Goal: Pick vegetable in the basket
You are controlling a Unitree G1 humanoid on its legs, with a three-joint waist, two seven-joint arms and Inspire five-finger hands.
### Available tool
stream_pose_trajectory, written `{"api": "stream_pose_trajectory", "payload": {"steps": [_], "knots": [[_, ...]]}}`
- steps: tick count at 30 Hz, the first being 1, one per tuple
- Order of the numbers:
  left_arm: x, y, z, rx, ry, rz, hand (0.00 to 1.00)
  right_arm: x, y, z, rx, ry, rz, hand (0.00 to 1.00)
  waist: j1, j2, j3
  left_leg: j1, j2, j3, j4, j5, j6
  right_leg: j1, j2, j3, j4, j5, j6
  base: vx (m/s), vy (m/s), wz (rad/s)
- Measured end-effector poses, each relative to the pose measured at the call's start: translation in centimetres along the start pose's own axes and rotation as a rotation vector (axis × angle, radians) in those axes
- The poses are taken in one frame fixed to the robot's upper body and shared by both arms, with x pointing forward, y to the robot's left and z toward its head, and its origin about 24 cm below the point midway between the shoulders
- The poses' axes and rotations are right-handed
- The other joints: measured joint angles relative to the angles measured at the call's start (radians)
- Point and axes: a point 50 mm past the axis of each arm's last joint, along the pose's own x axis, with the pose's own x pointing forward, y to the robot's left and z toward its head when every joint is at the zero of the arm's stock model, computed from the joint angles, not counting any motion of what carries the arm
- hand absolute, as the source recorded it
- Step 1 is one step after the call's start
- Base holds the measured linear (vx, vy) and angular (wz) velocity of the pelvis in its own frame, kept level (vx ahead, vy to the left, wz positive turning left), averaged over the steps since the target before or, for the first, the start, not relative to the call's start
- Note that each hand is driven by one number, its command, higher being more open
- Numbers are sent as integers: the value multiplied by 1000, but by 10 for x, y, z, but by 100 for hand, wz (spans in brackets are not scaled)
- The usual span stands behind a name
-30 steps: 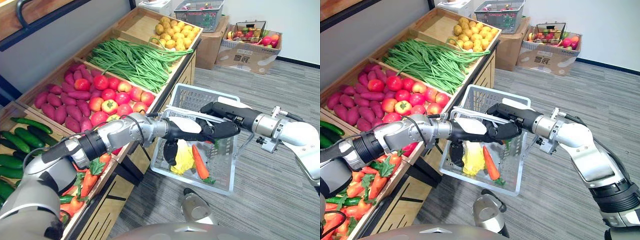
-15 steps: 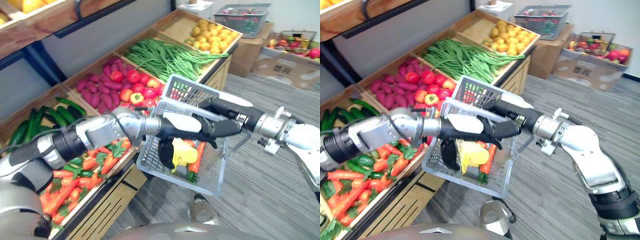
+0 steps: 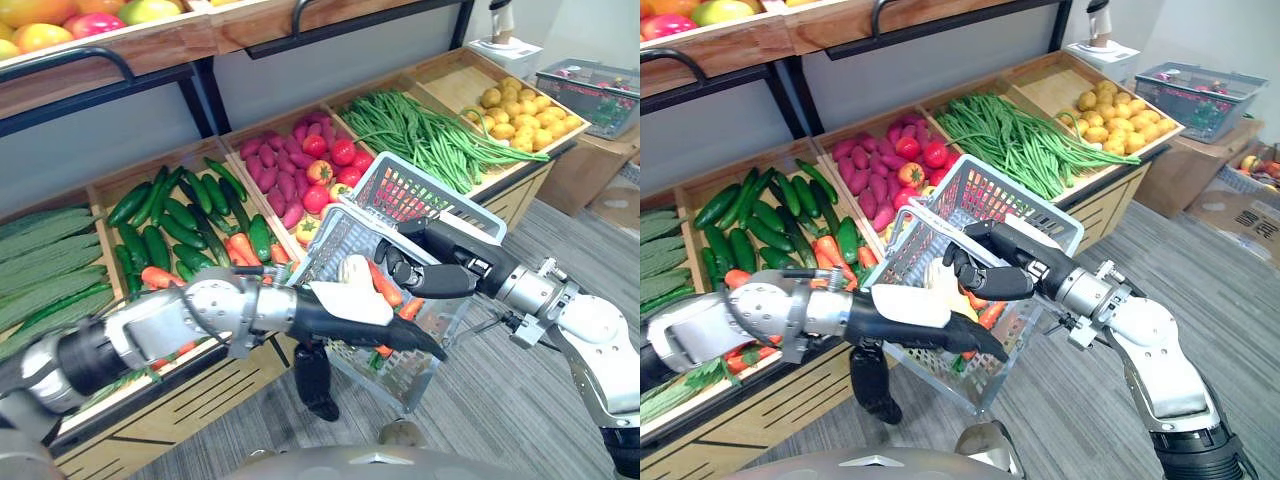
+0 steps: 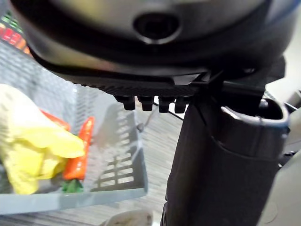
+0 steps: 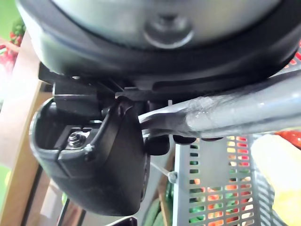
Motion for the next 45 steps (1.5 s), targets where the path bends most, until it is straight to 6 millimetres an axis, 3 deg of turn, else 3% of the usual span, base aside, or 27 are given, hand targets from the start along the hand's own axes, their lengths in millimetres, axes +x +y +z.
{"api": "stream_pose_trajectory", "payload": {"steps": [5,9,14,18,22,26,28,29,31,32,34,35,39,44,45], "knots": [[-11,-5,2,-32,20,65,100,-5,2,-6,40,5,-42,0,5,-5,-3,20,-33,-27,-118,89,-3,0,-4,-39,-12,5,-17,-35,-71,24],[-28,5,0,-16,70,184,100,-9,6,-13,83,13,-86,0,18,-17,-14,74,-60,-45,-263,181,-10,-1,-2,-72,-11,-10,-48,-53,-61,16],[-42,9,-5,-30,125,284,100,-14,6,-20,106,34,-112,0,42,-29,-38,160,-85,-57,-461,295,-12,6,15,-94,-9,-12,-52,-13,-35,11],[-42,1,-10,-92,131,311,100,-21,9,-27,138,57,-137,0,49,-48,-56,171,-87,-67,-463,298,-11,21,16,-105,-4,-14,-53,18,-9,5],[-51,-3,-23,-226,143,395,100,-28,8,-30,143,78,-157,0,52,-48,-60,187,-89,-69,-464,302,-11,34,16,-105,5,-19,-52,0,0,0],[-97,5,-39,-365,179,656,100,-50,-6,-31,111,125,-238,0,63,-43,-63,186,-85,-76,-464,299,-20,36,18,-113,8,-27,-61,-54,-15,5],[-137,1,-50,-479,183,933,100,-69,-15,-31,91,170,-290,0,77,-40,-70,186,-84,-80,-464,301,-22,38,18,-116,9,-27,-61,-38,-11,5],[-148,-3,-53,-504,190,1007,100,-72,-16,-31,83,183,-296,0,78,-39,-73,186,-84,-81,-464,301,-22,38,18,-117,9,-27,-61,-20,-10,4],[-187,-28,-68,-625,215,1308,100,-82,-19,-36,87,222,-322,0,84,-49,-99,184,-82,-83,-464,302,-23,38,20,-118,7,-27,-62,0,0,0],[-196,-37,-71,-652,224,1384,100,-84,-19,-38,92,228,-327,0,84,-47,-108,184,-82,-83,-464,302,-23,38,20,-118,7,-27,-62,0,0,0],[-223,-78,-81,-737,272,1716,100,-90,-20,-44,106,244,-363,0,90,-56,-124,184,-82,-83,-464,302,-23,38,20,-118,6,-26,-61,0,0,0],[-228,-90,-82,-756,285,1806,100,-92,-20,-44,110,243,-379,0,91,-55,-126,184,-82,-83,-464,302,-23,39,19,-118,6,-26,-61,0,0,0],[-252,-188,-71,-813,491,2467,100,-107,-27,-44,115,230,-524,0,88,-79,-123,182,-77,-82,-464,302,-23,37,19,-115,5,-26,-60,0,0,0],[-257,-274,-45,-836,818,2913,100,-113,-33,-42,105,219,-633,0,88,-115,-124,184,-76,-72,-463,301,-24,32,21,-103,5,-23,-57,4,-4,-5],[-255,-290,-40,799,-831,-2821,100,-112,-34,-42,103,215,-639,0,88,-123,-122,184,-76,-70,-463,301,-24,32,21,-101,5,-22,-57,1,0,-6]]}}
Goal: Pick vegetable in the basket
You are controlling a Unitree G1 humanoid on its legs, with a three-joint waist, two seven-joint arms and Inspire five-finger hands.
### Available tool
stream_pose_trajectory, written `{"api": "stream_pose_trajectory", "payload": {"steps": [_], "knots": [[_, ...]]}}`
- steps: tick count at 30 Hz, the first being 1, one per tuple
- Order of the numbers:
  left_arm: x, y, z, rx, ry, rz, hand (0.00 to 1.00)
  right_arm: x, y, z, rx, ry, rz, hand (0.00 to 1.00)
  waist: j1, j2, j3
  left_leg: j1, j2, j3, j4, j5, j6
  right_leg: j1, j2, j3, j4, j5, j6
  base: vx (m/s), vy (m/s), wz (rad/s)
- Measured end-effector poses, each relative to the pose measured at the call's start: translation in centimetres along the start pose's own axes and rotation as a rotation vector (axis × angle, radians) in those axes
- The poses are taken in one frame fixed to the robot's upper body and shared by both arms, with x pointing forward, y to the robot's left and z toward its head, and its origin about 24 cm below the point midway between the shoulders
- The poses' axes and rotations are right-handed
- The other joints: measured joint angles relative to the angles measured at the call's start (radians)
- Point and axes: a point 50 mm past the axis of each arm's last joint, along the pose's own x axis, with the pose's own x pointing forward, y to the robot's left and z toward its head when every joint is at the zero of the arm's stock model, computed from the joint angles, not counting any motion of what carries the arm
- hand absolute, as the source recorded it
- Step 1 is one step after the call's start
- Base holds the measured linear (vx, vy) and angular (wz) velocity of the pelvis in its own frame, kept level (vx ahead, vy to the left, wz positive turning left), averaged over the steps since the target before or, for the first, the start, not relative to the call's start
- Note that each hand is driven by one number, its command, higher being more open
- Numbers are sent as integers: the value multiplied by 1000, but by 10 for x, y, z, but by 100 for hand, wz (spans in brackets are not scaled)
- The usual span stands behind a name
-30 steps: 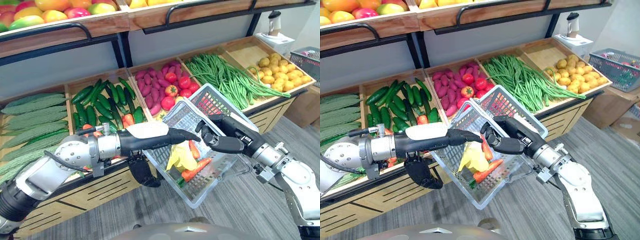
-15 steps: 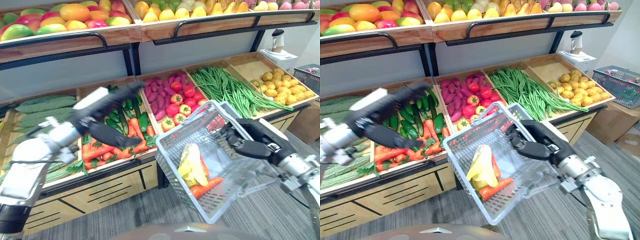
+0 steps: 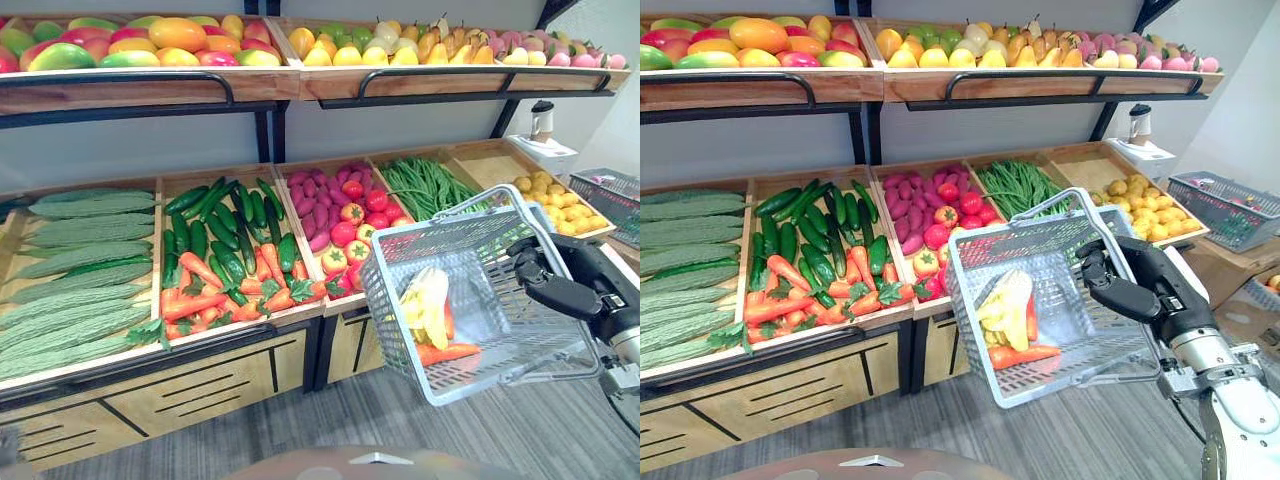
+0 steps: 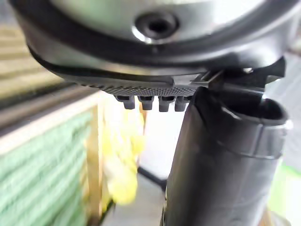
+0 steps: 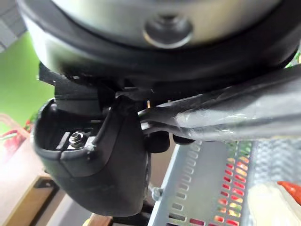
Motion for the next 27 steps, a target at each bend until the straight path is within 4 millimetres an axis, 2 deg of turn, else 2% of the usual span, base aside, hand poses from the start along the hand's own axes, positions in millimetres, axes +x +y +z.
{"api": "stream_pose_trajectory", "payload": {"steps": [3,9,13,15,20,24,27], "knots": [[-8,27,-11,-6,43,155,100,1,-1,1,-27,8,-1,0,-1,-13,7,-2,-3,1,0,-2,1,-2,-4,0,1,-4,5,0,0,0],[-23,77,-19,-8,88,356,100,1,-12,1,-89,44,10,0,-9,-14,22,-22,-9,-5,0,-5,4,-18,-10,-1,2,-4,6,0,0,1],[-51,118,-36,-32,173,526,100,-2,-18,-8,-136,103,-14,0,-8,-18,35,-21,-8,-10,0,-5,4,-17,-10,-5,4,-4,6,8,-4,1],[-60,123,-44,-25,217,549,100,-4,-18,-13,-125,123,-22,0,-5,-19,36,-22,-8,-13,0,-5,4,-17,-10,-9,4,-5,5,26,-14,6],[-93,134,-76,11,385,604,100,-18,-3,-50,-31,242,-79,0,6,-29,42,-27,-8,-28,0,-5,4,-16,-12,-23,13,-14,3,22,-12,8],[-112,129,-93,103,493,542,100,-43,17,-89,39,411,-128,0,17,-29,45,-34,-9,-45,0,-5,4,-15,-16,-41,20,-24,3,19,-8,12],[-120,123,-102,158,554,476,100,-56,31,-110,62,516,-149,0,24,-25,55,-30,-11,-51,0,-5,3,-12,-16,-43,29,-31,0,11,-4,4]]}}
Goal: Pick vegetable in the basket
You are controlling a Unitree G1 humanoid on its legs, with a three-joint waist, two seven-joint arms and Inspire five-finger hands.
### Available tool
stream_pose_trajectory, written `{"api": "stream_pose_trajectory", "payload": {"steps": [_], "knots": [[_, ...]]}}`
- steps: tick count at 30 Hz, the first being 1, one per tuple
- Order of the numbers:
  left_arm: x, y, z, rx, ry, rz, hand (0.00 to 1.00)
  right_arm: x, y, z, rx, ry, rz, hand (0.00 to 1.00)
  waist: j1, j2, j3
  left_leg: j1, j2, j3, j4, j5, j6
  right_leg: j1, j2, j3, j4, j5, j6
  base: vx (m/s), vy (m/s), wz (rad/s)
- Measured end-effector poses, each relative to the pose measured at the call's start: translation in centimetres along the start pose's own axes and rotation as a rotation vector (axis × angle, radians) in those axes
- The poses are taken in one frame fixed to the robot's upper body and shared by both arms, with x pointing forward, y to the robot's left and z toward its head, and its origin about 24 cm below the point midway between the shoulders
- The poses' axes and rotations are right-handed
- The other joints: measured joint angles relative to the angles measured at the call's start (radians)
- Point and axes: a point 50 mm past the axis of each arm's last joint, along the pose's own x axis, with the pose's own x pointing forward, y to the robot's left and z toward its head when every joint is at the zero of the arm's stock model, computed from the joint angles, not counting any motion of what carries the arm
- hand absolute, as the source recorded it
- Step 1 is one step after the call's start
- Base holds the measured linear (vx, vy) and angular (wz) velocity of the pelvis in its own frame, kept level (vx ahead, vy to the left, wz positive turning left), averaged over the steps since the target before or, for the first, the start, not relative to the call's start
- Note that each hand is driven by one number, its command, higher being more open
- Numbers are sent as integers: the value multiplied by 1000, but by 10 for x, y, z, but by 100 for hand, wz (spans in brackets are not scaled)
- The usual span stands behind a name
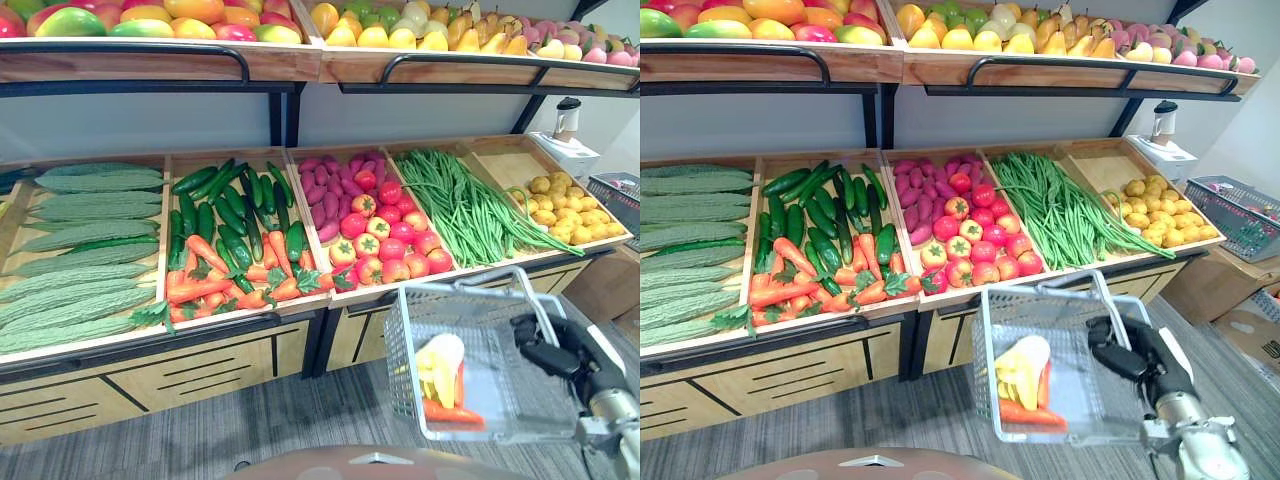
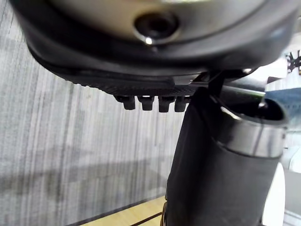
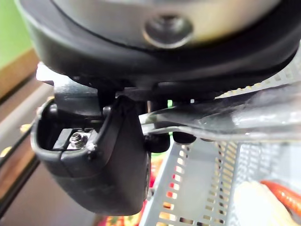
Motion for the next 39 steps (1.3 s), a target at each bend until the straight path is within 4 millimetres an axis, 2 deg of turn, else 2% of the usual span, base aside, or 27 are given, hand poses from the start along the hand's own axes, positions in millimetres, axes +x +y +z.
{"api": "stream_pose_trajectory", "payload": {"steps": [3,7,13,20,23,27,39], "knots": [[-4,-10,-12,110,33,-69,100,-4,15,-26,-22,122,8,0,17,7,16,15,-2,-4,0,-1,0,12,0,-2,14,-12,-4,2,-6,2],[-8,-16,-24,213,74,-123,100,-7,33,-51,-17,228,10,0,18,15,22,20,-3,-5,0,-1,0,12,0,-1,23,-18,-5,1,-3,1],[-13,-20,-41,336,141,-178,100,-16,50,-67,18,281,-29,0,17,15,39,27,0,-2,-1,-1,-1,16,2,2,24,-18,-5,0,-1,-1],[-24,-27,-65,608,235,-362,100,-17,61,-68,9,276,-35,0,18,3,43,33,3,13,-1,-1,-2,11,8,20,24,-15,-10,1,-2,-6],[-29,-28,-73,665,263,-422,100,-16,64,-67,7,271,-23,0,18,0,44,46,4,30,-1,-8,-10,13,10,35,25,-14,-11,7,-1,-17],[-29,-33,-72,815,249,-502,100,-16,66,-67,7,270,-17,0,16,-1,45,62,5,58,0,-14,-17,10,13,64,25,-14,-11,17,-3,-19],[-29,-44,-72,1001,221,-617,100,-12,75,-63,12,254,19,0,6,-12,61,117,25,144,1,-41,-34,11,43,146,22,-13,-14,22,-14,-22]]}}
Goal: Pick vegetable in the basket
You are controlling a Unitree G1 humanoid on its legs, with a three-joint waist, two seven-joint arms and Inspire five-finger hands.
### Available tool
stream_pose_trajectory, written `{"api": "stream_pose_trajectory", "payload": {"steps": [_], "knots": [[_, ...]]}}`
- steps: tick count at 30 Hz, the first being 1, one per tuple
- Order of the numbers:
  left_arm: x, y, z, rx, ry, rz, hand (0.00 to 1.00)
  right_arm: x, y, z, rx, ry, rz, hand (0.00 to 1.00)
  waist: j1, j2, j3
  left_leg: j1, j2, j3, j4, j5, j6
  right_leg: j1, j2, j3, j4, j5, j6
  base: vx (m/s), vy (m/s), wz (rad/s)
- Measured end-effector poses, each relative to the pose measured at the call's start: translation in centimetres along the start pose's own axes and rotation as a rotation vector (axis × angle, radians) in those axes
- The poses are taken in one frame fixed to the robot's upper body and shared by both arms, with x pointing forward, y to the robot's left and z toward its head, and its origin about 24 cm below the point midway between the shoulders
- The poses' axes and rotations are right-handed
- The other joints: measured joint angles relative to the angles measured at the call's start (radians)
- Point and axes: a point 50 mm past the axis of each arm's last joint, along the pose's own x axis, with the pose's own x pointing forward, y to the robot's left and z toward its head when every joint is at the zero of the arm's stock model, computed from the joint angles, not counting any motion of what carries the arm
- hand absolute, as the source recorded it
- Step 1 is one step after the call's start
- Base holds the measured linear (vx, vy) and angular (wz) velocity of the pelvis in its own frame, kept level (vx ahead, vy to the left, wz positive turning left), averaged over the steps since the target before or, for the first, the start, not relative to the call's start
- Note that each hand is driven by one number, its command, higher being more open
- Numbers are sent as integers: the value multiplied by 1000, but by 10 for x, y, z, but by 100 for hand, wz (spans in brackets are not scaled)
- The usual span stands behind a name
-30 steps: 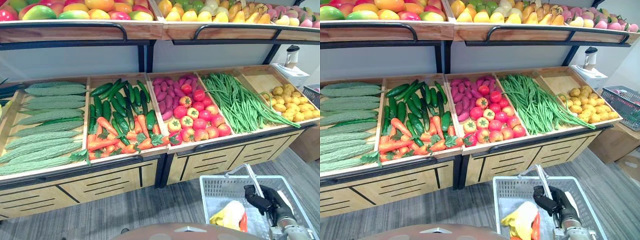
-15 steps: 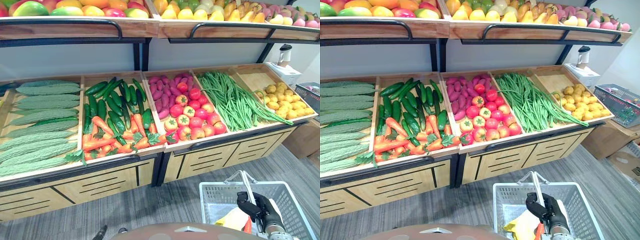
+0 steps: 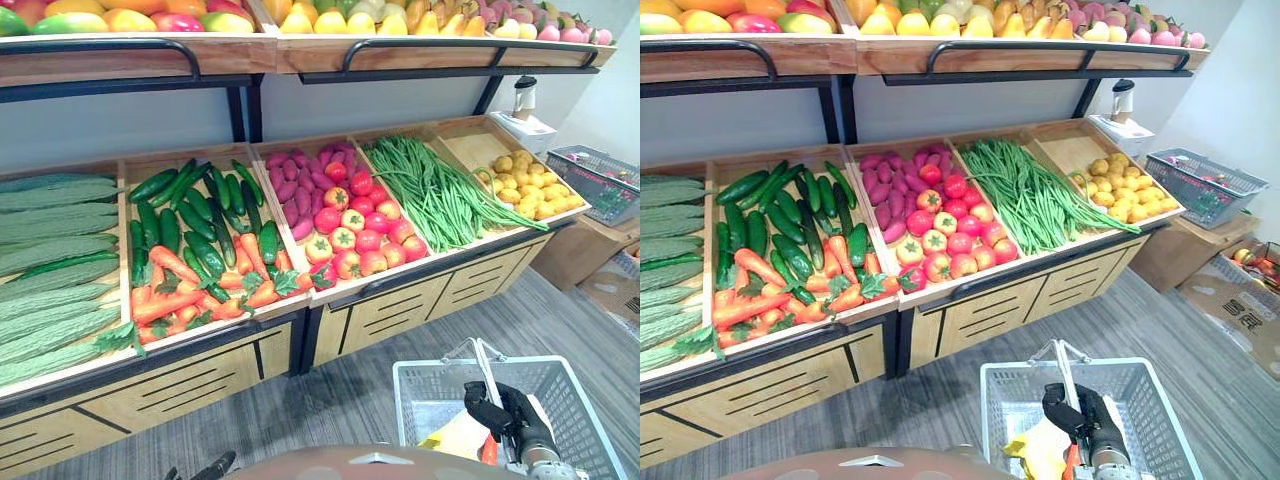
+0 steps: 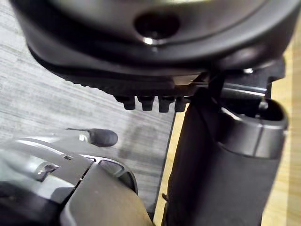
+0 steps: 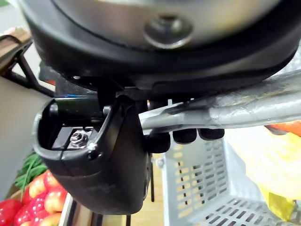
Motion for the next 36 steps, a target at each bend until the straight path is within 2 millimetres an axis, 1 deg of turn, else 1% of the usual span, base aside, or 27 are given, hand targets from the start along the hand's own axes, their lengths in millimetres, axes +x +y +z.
{"api": "stream_pose_trajectory", "payload": {"steps": [4,5,7,8,9,10,12,14,15,17,18,19,20,21,22,25,26,27,28,29,30,31,32,33,34,35,36], "knots": [[1,-2,2,60,-4,-17,100,1,1,4,-3,-15,3,0,-9,2,4,13,3,19,4,-8,-5,0,5,19,-1,0,0,24,-13,-17],[1,-3,2,69,-5,-22,100,1,1,5,-4,-19,5,0,-10,1,10,13,6,25,25,-22,-5,4,5,24,-1,0,0,24,-8,-23],[1,-4,4,65,-18,-28,100,1,0,9,-7,-36,11,0,-8,0,30,-11,31,37,133,-83,-9,15,5,37,-1,0,0,16,-16,-23],[1,-6,8,53,-38,-37,100,0,-1,12,-11,-49,10,0,-10,3,41,-42,62,37,240,-141,-11,21,10,43,1,-1,-1,-9,-17,-21],[1,-10,11,55,-60,-55,100,0,-3,16,-18,-65,3,0,-12,23,54,-81,105,34,357,-204,-14,25,25,48,3,-1,-1,-14,-4,-19],[1,-13,12,59,-69,-68,100,0,-5,18,-22,-75,-2,0,-13,38,64,-100,127,31,413,-236,-15,29,37,49,4,-1,-1,-35,40,-16],[1,-19,15,67,-82,-94,100,-1,-10,21,-27,-87,-21,0,-13,70,85,-130,191,21,554,-318,-16,41,65,55,26,-8,5,-32,95,-15],[1,-20,16,47,-89,-102,100,-2,-10,20,-25,-84,-20,0,-10,72,97,-130,225,20,634,-374,-17,48,75,69,67,-35,12,-2,165,-16],[0,-22,18,43,-97,-108,100,-4,-10,20,-24,-87,-22,0,-9,73,107,-125,232,21,671,-402,-15,54,74,74,92,-51,19,3,178,-11],[0,-24,18,40,-101,-118,100,-7,-11,20,-28,-90,-18,0,-10,74,108,-126,242,24,719,-438,-12,56,74,81,116,-70,31,-1,137,-8],[0,-25,18,40,-102,-123,100,-11,-12,19,-32,-87,-11,0,-9,82,113,-123,245,25,750,-464,-9,61,72,86,135,-85,42,7,155,-4],[-1,-26,18,41,-103,-128,100,-14,-12,17,-37,-82,-7,0,-8,74,111,-117,250,25,782,-491,-4,71,70,87,152,-100,49,12,193,-1],[-1,-25,18,42,-103,-129,100,-16,-12,16,-37,-79,-4,0,-6,79,115,-110,253,27,797,-504,-2,77,69,90,161,-108,52,13,169,-4],[-2,-25,18,46,-107,-136,100,-19,-11,12,-32,-66,0,0,-2,79,117,-99,258,31,825,-530,-2,89,66,95,183,-125,58,21,205,-5],[-4,-24,18,57,-115,-143,100,-23,-10,7,-23,-51,-4,0,3,74,118,-78,260,33,849,-554,-2,106,59,98,205,-145,63,22,173,-5],[-5,-24,19,62,-114,-147,100,-34,-10,-2,-7,-21,-20,0,13,69,118,-40,275,38,897,-595,4,141,55,89,241,-174,71,12,143,0],[-6,-22,19,66,-115,-144,100,-38,-8,-7,4,-2,-20,0,13,62,115,-28,277,38,910,-609,6,153,52,83,249,-180,73,-17,118,-1],[-6,-23,23,73,-126,-150,100,-40,-6,-10,18,13,-23,0,12,53,113,-19,282,45,913,-617,5,159,51,77,246,-178,73,-30,107,-6],[-6,-23,24,77,-131,-153,100,-41,-6,-11,25,15,-25,0,12,51,113,-19,288,52,916,-621,7,156,53,75,242,-173,74,-82,100,-24],[-6,-24,25,87,-132,-159,100,-40,-6,-10,34,13,-27,0,13,56,112,-22,311,74,919,-630,4,137,69,76,234,-146,73,-120,85,-52],[-6,-27,26,104,-130,-167,100,-38,-7,-7,36,0,-30,0,13,75,105,-42,346,102,919,-632,9,91,100,75,228,-92,59,-132,79,-72],[-5,-28,27,117,-128,-167,100,-36,-8,-4,39,-12,-33,0,13,86,99,-57,365,121,917,-630,9,54,118,74,229,-55,48,-100,45,-93],[-4,-29,28,140,-125,-168,100,-31,-8,1,39,-34,-36,0,13,102,90,-76,389,153,909,-620,6,-1,140,61,228,-5,29,-73,30,-120],[-2,-31,35,175,-139,-169,100,-26,-8,8,48,-62,-42,0,13,107,91,-81,406,217,876,-587,9,-48,134,-35,198,71,-4,-59,21,-112],[-1,-32,39,177,-148,-171,100,-26,-7,9,52,-65,-45,0,11,104,97,-78,406,239,861,-570,25,-50,115,-111,179,88,-16,-53,17,-87],[0,-36,43,183,-160,-178,100,-26,-7,8,59,-63,-53,0,8,101,102,-72,405,261,841,-557,37,-49,80,-235,187,87,-33,-13,40,-52],[1,-38,46,182,-169,-177,100,-27,-7,7,70,-51,-65,0,5,99,101,-55,402,300,823,-547,47,-48,20,-363,270,59,-78,14,56,-58]]}}
